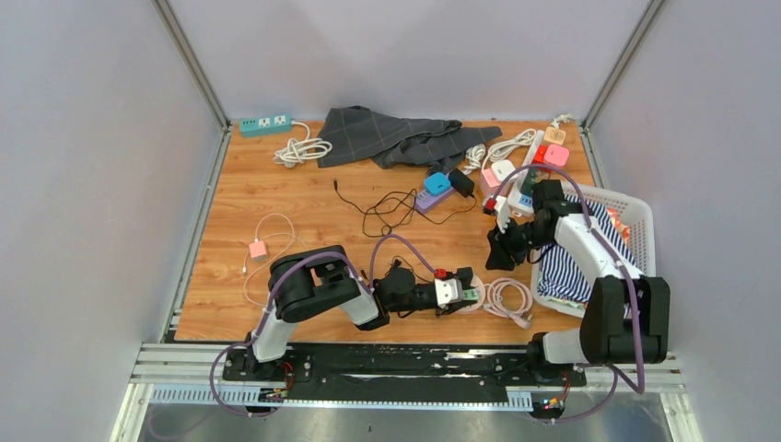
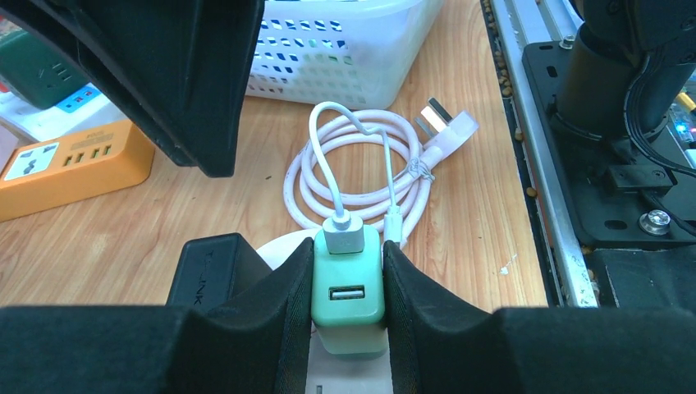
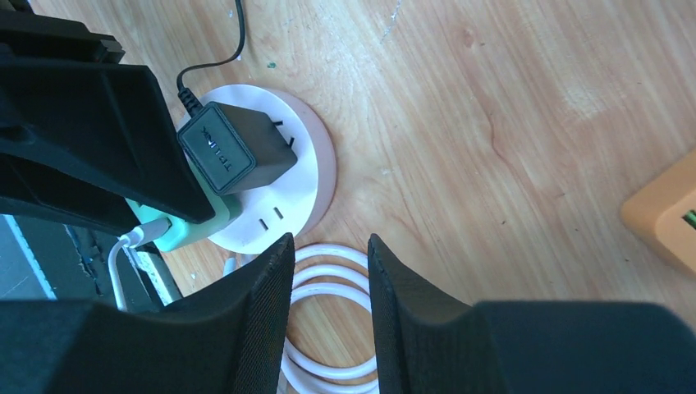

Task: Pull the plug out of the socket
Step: Remove the plug from the socket.

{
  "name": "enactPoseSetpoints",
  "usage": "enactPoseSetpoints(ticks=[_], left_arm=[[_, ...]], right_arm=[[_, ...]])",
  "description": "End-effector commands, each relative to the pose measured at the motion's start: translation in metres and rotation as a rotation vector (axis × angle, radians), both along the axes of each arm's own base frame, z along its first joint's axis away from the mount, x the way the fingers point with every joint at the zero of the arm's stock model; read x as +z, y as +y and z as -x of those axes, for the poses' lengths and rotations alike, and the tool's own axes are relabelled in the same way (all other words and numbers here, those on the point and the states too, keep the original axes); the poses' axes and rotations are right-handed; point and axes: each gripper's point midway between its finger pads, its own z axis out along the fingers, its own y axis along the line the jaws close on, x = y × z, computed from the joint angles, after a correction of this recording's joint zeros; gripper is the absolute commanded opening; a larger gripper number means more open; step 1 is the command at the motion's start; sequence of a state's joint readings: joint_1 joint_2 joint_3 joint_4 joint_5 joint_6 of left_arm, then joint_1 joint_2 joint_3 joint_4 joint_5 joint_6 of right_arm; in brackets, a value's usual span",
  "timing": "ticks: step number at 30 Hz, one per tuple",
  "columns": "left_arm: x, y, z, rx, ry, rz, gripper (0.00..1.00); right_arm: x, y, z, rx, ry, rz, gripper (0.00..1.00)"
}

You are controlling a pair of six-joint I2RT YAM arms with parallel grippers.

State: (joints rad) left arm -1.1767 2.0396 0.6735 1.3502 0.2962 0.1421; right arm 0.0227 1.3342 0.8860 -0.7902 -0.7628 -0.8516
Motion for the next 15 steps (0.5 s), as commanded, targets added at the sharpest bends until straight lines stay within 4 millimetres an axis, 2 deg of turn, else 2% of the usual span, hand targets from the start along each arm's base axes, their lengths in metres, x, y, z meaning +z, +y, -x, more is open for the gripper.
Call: enactPoseSetpoints(ticks=[1,7,11,15], left_arm=[[-0.016,0.004,0.005,-0.015,0.013,-0.045,0.0],[-0.013,0.007,0.006,-0.012,0.033,-0.032,0.0],[-0.009,0.009,0.003,0.005,0.058,-0.015,0.0],[-0.005,0.01,-0.001,-0.001,0.155,0.018,0.0]], right_arm=[[0.003,0.012,0.011,0.031,0.08,-0.054,0.4],[-0.029,0.021,0.031,0.129,0.217,0.055,0.13],[-0.046,0.021,0.042,0.178,0.277,0.132,0.09],[-0.065,0.013,0.045,0.17,0.309,0.228,0.08]])
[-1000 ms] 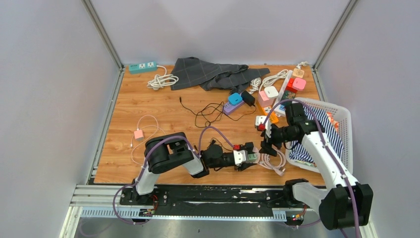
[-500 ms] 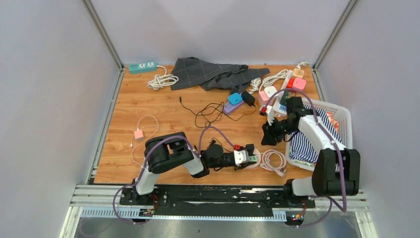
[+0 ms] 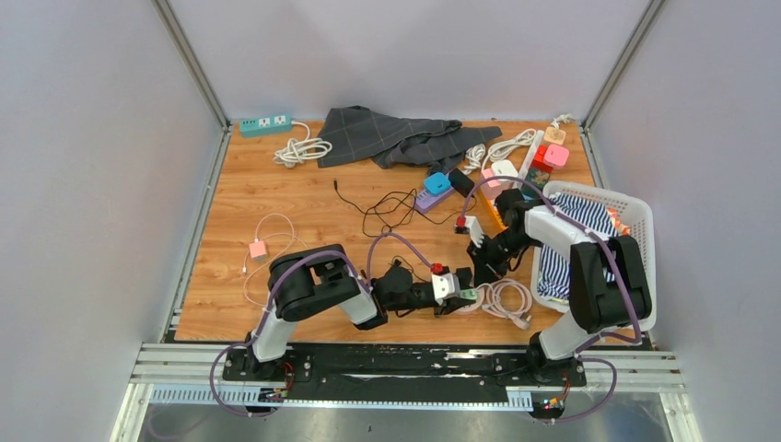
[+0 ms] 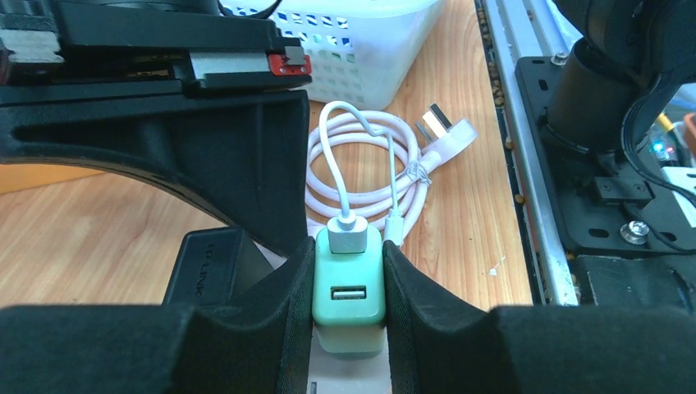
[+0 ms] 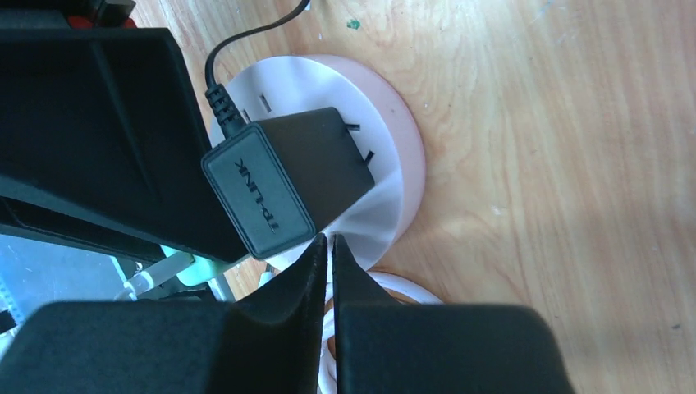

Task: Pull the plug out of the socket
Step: Remove the plug from the socket.

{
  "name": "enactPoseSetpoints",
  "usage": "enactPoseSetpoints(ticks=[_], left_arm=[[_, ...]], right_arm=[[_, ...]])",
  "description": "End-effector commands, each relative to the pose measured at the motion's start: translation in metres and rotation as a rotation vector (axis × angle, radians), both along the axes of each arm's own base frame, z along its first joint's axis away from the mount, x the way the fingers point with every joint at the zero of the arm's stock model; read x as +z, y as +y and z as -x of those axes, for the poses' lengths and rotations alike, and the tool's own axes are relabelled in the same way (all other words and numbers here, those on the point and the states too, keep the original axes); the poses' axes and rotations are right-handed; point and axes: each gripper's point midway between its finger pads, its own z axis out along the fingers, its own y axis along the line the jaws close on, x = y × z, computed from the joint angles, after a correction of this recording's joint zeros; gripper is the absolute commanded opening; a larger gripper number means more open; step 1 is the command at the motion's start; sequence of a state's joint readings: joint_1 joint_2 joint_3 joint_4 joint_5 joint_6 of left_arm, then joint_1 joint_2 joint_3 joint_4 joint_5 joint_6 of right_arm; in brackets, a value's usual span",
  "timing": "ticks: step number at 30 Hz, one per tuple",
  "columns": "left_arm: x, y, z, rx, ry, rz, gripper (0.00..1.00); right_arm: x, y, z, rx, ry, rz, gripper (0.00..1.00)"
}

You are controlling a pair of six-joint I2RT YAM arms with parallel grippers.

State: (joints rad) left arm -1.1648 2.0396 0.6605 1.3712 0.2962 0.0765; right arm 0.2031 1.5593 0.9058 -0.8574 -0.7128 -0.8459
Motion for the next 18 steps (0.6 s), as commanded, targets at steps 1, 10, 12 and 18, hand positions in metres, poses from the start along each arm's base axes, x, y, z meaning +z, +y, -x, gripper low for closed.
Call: enactPoseSetpoints(ticks=[1,10,12,18], left_arm=[[-0.003,0.006,0.001,-0.023,0.112,0.017,0.0],[-0.025,0.002,0.007,-0.001,-0.079,-0.14,0.0],[-0.03,-0.001,0.005,0.021,-0.045,-0.173,0.0],[-0.011,0.006,-0.008,-0.005,0.309,-0.021,0.0]], right_arm=[[-0.025,-0.019,0.005,0.017,0.025,0.184,0.07],[-0.042,-0.028,0.006,0.013,0.066,0.295,0.06],[-0.043,-0.029,0.006,0.012,0.065,0.298,0.06],[-0.045,-0.031,0.008,0.019,0.069,0.308,0.06]])
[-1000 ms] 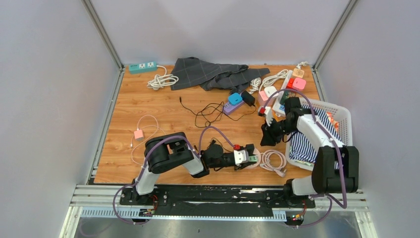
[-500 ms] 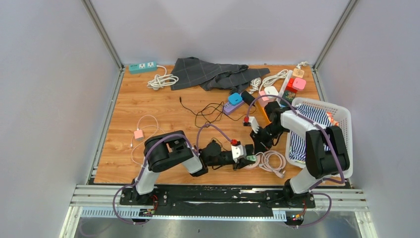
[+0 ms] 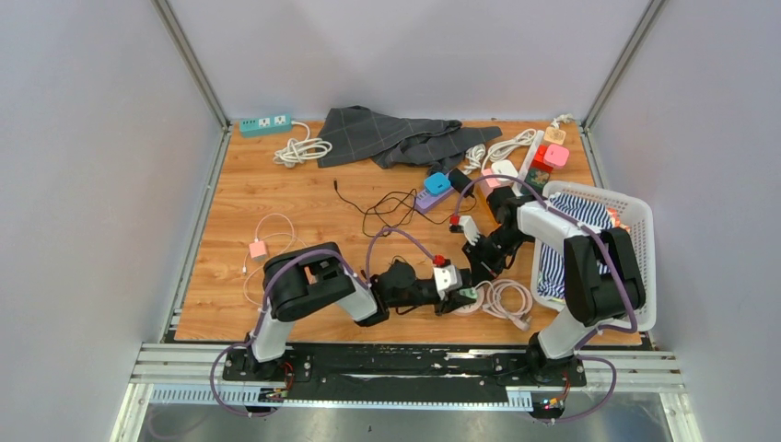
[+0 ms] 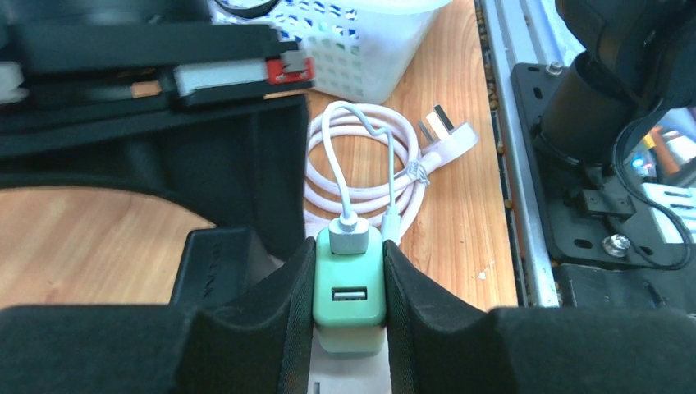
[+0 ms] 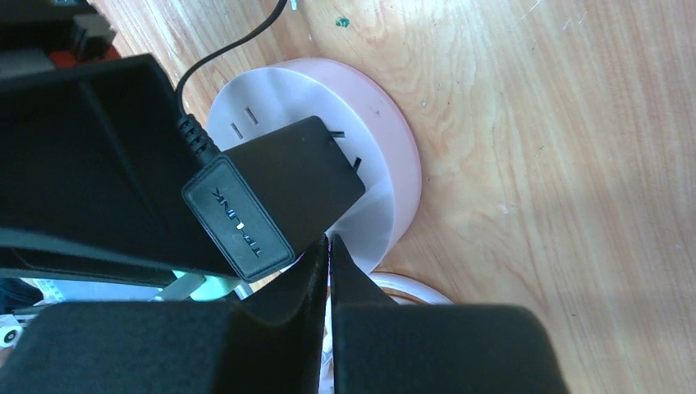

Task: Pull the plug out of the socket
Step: Remove the plug from the socket.

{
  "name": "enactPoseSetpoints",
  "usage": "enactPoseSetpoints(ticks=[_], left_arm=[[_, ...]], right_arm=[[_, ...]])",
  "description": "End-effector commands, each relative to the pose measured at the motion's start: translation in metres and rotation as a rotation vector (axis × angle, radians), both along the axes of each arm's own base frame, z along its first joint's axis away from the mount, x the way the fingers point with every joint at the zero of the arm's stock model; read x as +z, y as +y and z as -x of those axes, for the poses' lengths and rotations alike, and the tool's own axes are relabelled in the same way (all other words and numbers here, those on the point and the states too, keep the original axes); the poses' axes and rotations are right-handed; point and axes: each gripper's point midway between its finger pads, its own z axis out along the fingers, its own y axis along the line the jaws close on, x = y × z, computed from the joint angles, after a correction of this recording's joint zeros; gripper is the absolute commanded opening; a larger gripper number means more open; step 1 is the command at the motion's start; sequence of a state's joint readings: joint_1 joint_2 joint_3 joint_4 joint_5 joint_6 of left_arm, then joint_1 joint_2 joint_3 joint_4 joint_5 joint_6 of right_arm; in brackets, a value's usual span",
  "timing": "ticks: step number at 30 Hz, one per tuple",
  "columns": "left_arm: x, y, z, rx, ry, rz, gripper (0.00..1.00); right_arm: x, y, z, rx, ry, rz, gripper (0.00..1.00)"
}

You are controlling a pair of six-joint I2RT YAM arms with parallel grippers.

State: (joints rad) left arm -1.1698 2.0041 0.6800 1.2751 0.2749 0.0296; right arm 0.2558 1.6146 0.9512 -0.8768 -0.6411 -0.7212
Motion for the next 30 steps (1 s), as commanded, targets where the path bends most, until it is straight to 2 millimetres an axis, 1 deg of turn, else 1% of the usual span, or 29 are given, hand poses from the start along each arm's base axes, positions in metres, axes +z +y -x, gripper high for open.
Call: enactPoseSetpoints(ticks=[1,4,8,10,13,15,17,18,19,20,22,24,25,27,30], left_arm=[[-0.008,0.009,-0.01,-0.026,0.267,0.036,0.0],[-0.01,0.01,-0.006,-0.023,0.2,0.021,0.0],[-0.028,0.005,-0.001,0.028,0.007,-0.135,0.0],[-0.036,0.005,-0.002,0.052,-0.041,-0.186,0.0],[-0.033,0.007,-0.004,0.08,-0.018,-0.17,0.0],[-0.027,0.008,-0.006,0.071,0.057,-0.124,0.0],[-0.015,0.011,-0.008,0.046,0.18,-0.039,0.0],[-0.012,0.014,-0.012,0.049,0.227,-0.007,0.0],[-0.014,0.016,-0.016,0.065,0.244,-0.006,0.0],[-0.02,0.018,-0.019,0.083,0.233,-0.039,0.0],[-0.029,0.011,-0.017,0.11,0.15,-0.136,0.0],[-0.039,0.008,-0.01,0.139,0.007,-0.232,0.0],[-0.042,0.007,-0.01,0.158,-0.038,-0.257,0.0],[-0.044,0.006,-0.01,0.167,-0.057,-0.271,0.0],[-0.042,0.008,-0.01,0.171,-0.047,-0.266,0.0]], right_arm=[[-0.04,-0.034,0.006,0.072,-0.008,0.208,0.06],[-0.041,-0.035,0.006,0.075,-0.006,0.216,0.05],[-0.041,-0.035,0.007,0.078,-0.005,0.216,0.06],[-0.042,-0.036,0.008,0.079,-0.002,0.219,0.06],[-0.043,-0.038,0.008,0.08,0.003,0.229,0.06],[-0.044,-0.039,0.009,0.081,0.003,0.233,0.06],[-0.045,-0.039,0.009,0.082,0.006,0.237,0.06],[-0.045,-0.039,0.009,0.083,0.005,0.238,0.06],[-0.046,-0.04,0.009,0.084,0.007,0.24,0.06],[-0.046,-0.04,0.009,0.084,0.007,0.241,0.06],[-0.047,-0.041,0.01,0.086,0.01,0.244,0.06],[-0.047,-0.041,0.01,0.086,0.008,0.247,0.06],[-0.047,-0.041,0.009,0.086,0.008,0.247,0.06],[-0.047,-0.041,0.009,0.087,0.008,0.248,0.06],[-0.047,-0.042,0.01,0.086,0.011,0.249,0.06]])
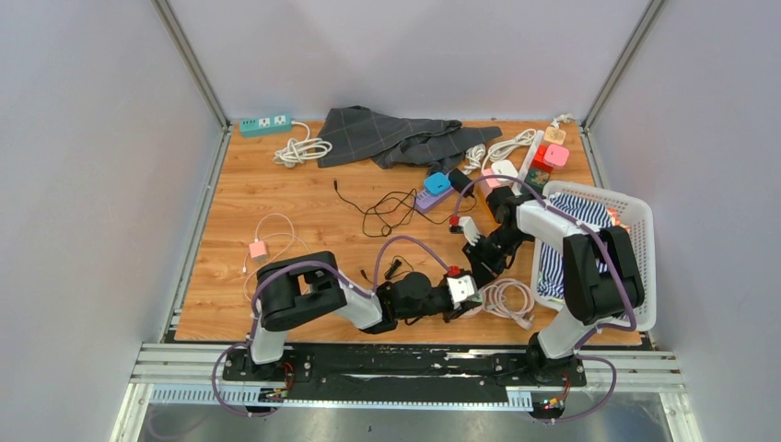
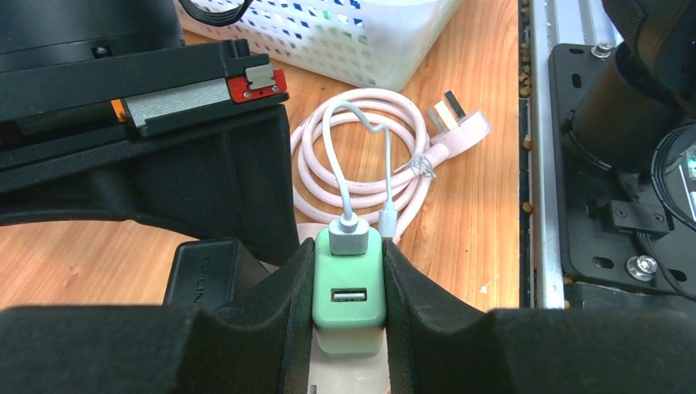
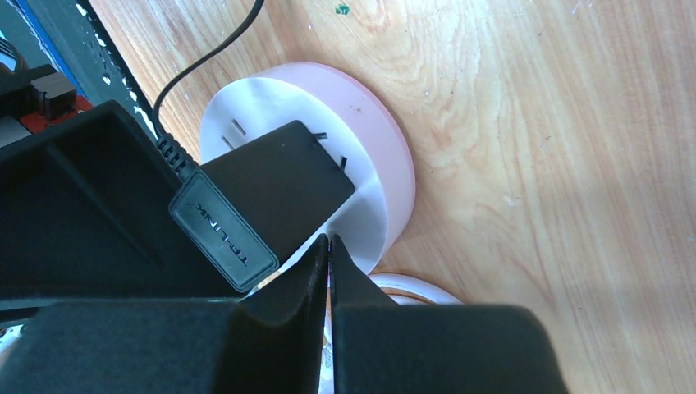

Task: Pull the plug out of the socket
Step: Remove the plug from the socket.

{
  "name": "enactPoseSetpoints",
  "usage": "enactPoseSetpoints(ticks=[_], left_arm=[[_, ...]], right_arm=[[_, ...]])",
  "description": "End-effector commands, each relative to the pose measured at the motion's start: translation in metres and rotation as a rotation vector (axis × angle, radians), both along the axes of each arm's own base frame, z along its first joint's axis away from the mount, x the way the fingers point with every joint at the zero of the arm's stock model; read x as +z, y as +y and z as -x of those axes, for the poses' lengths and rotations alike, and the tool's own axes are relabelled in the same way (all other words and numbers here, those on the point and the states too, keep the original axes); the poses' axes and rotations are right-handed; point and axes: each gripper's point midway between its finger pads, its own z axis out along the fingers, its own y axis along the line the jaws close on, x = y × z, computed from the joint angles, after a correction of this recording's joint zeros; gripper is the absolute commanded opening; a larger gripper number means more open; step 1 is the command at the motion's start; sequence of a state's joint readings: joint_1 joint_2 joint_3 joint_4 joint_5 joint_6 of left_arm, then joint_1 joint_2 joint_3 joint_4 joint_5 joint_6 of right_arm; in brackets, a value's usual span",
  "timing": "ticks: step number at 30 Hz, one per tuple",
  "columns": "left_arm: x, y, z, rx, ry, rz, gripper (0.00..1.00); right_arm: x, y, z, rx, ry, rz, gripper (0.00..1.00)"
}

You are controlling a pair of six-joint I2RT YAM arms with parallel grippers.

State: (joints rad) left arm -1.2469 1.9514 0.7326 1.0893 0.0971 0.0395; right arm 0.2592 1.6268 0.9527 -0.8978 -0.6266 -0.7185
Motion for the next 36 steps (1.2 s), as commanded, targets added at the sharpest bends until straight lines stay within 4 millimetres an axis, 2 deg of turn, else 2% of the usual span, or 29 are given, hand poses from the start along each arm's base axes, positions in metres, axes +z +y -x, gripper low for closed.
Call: enactPoseSetpoints(ticks=[1,5,7,10,15,18,24,28,31,34,36], left_arm=[[-0.041,0.018,-0.013,0.064,-0.029,-0.18,0.0],[-0.034,0.016,-0.01,-0.004,0.134,-0.099,0.0],[-0.03,0.019,-0.015,-0.003,0.183,-0.052,0.0],[-0.034,0.025,-0.023,0.048,0.143,-0.074,0.0],[-0.043,0.02,-0.018,0.089,-0.022,-0.181,0.0],[-0.043,0.024,-0.023,0.126,0.012,-0.177,0.0],[-0.034,0.03,-0.032,0.099,0.171,-0.061,0.0],[-0.035,0.033,-0.033,0.136,0.07,-0.087,0.0],[-0.039,0.024,-0.021,0.099,-0.037,-0.144,0.0],[-0.035,0.03,-0.029,0.15,-0.006,-0.118,0.0],[-0.032,0.034,-0.031,0.131,0.079,-0.06,0.0]], right_arm=[[-0.045,-0.039,0.005,0.089,-0.016,0.225,0.06],[-0.046,-0.039,0.005,0.09,-0.013,0.23,0.06],[-0.047,-0.04,0.006,0.09,-0.011,0.233,0.06],[-0.047,-0.041,0.005,0.091,-0.013,0.236,0.06],[-0.047,-0.041,0.006,0.09,-0.01,0.235,0.06],[-0.047,-0.041,0.006,0.092,-0.011,0.236,0.06],[-0.047,-0.041,0.006,0.092,-0.013,0.236,0.06],[-0.047,-0.041,0.006,0.092,-0.011,0.236,0.06],[-0.048,-0.041,0.007,0.092,-0.009,0.237,0.06],[-0.048,-0.041,0.006,0.092,-0.01,0.238,0.06],[-0.048,-0.041,0.006,0.092,-0.011,0.239,0.06]])
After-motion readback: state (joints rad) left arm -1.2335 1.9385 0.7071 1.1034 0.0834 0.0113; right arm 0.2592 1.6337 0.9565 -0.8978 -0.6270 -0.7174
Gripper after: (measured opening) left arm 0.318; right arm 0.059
